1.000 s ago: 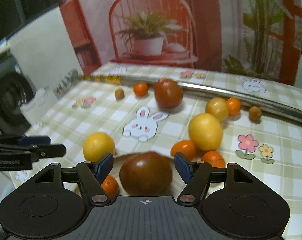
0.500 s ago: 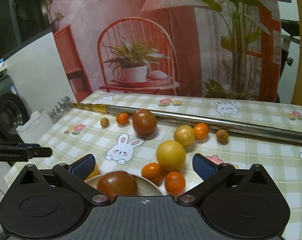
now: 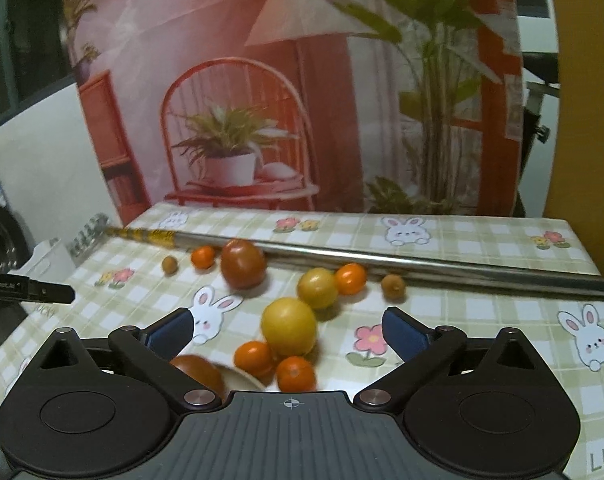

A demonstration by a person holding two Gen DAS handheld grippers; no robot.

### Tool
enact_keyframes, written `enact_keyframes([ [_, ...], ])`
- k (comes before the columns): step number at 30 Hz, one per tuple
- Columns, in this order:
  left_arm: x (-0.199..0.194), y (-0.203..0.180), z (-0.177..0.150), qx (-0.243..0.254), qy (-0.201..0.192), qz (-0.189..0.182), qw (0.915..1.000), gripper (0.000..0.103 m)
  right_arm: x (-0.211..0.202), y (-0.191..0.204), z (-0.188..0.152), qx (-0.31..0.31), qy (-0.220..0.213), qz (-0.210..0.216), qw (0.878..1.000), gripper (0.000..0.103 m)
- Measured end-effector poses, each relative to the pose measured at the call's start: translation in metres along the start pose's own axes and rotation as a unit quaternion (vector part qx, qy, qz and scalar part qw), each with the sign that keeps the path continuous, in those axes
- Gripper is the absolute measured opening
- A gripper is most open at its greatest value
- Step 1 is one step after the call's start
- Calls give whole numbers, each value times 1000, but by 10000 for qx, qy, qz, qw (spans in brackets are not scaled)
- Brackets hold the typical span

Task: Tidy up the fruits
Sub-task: 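Close the left tool on another small brown round fruit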

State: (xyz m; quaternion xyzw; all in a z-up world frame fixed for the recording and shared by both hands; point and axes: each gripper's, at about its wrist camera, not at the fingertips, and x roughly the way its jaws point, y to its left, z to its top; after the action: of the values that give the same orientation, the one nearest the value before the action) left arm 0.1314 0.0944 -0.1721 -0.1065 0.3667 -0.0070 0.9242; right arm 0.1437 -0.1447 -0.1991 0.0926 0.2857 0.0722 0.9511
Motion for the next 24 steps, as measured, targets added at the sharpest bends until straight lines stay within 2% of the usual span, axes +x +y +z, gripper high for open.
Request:
enact_keyframes([
  [2, 2, -2, 10, 57, -103, -12, 9999, 60, 0, -9, 3, 129, -66, -11, 9999, 93],
  [6, 18, -6, 30, 149, -344, -48, 9993, 60, 3, -26, 9, 390, -141, -24, 9991, 92],
  [10, 52, -8, 45, 172, -289, -96, 9994, 56, 7, -41, 10, 634, -192, -131, 9977, 92],
  [14, 96, -3, 57, 71, -47, 87, 9999, 52, 13, -46, 8, 693, -174, -230, 9972, 91],
  [15, 107, 0, 59, 9, 43, 106, 9999, 49, 15, -47, 7, 710, -142, -228, 9971, 90],
  [18, 138, 10, 61, -309, 373, 90, 9988, 49, 20, -51, 6, 786, -86, -239, 9966, 88],
  [24, 174, 22, 54, -531, 756, 266, 9954, 45, 28, -59, 4, 889, 4, -255, 9957, 88],
])
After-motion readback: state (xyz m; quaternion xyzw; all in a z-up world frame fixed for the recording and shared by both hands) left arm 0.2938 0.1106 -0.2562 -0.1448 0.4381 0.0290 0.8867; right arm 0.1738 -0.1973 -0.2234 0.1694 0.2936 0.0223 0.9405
